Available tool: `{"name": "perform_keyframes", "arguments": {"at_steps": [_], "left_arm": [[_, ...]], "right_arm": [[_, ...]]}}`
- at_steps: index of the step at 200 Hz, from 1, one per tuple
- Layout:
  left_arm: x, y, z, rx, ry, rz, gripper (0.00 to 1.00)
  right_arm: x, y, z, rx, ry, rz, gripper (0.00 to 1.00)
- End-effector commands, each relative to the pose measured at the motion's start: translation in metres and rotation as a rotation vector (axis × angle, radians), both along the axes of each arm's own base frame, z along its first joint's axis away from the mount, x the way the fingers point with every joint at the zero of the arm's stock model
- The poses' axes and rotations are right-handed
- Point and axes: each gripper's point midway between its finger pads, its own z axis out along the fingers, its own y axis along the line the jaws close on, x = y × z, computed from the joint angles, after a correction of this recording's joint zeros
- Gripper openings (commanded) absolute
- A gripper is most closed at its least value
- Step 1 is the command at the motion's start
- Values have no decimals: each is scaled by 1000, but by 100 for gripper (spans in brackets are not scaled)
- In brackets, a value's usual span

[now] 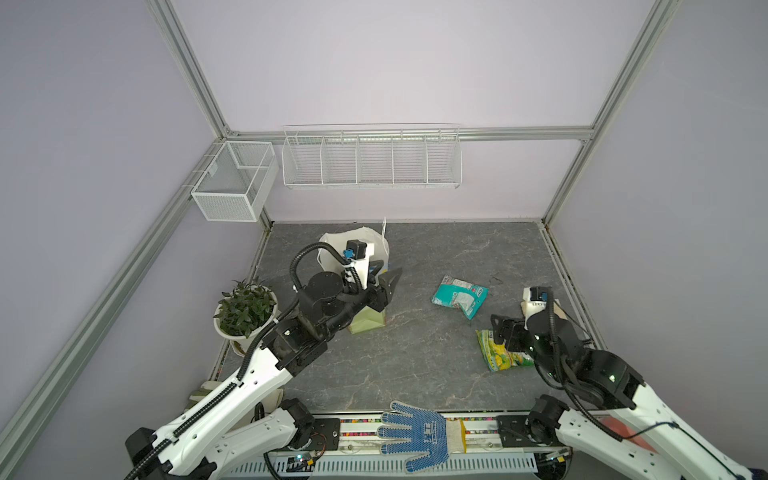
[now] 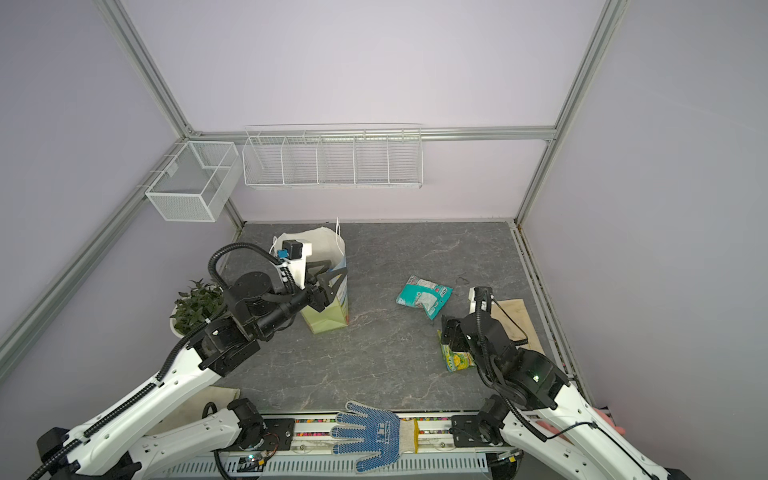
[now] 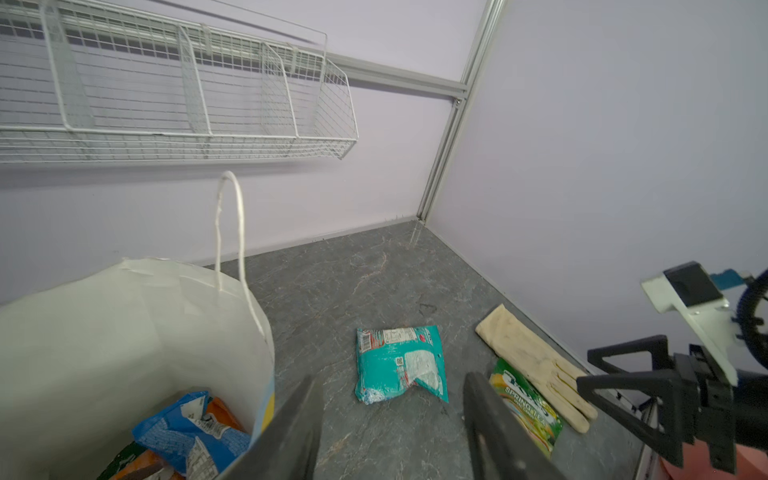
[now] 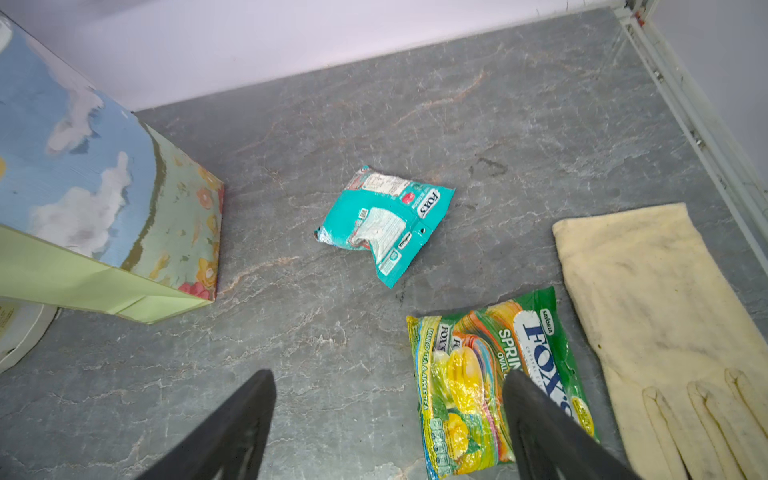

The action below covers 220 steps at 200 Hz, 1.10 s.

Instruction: Place the snacks into the paper bag

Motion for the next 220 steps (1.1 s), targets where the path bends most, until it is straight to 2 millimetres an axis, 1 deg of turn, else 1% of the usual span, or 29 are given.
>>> {"name": "perform_keyframes", "arguments": {"at_steps": [1,16,29,61,77,93,103,112,136,158,186,220], "left_arm": [[-5,-5,-8,62,-28,10,54],[-12,-13,-20,66,-11,-8,55],[-17,-21,-35,68,9,-21,55],[-37,-46,-78,116,63,-56,55],[-46,-52,-96,148,74,-59,55],[-53,-55,-108,154,95,-64,55],[-56,-55,-114,143,109,-68,55],[-59,-55,-120,137,121,-70,55],[-63,-53,-136,130,154,-65,55],[-64,-52,-147,131,178,-64,55],[-67,-50,-158,147,196,-60,55],[-67,-46,-163,141,206,-51,55]], "right_arm": [[0,9,-11,46,82,17,88],[2,13,-20,66,132,18,88],[5,18,-30,91,175,28,89],[7,24,-58,169,318,6,89],[9,21,-70,182,388,-28,89],[11,9,-79,135,426,-95,89],[12,1,-83,103,434,-128,89],[12,-1,-85,101,441,-139,89],[15,6,-87,169,446,-125,89],[17,5,-91,192,469,-139,89],[17,2,-98,223,504,-166,89],[17,-8,-109,289,530,-232,89]]}}
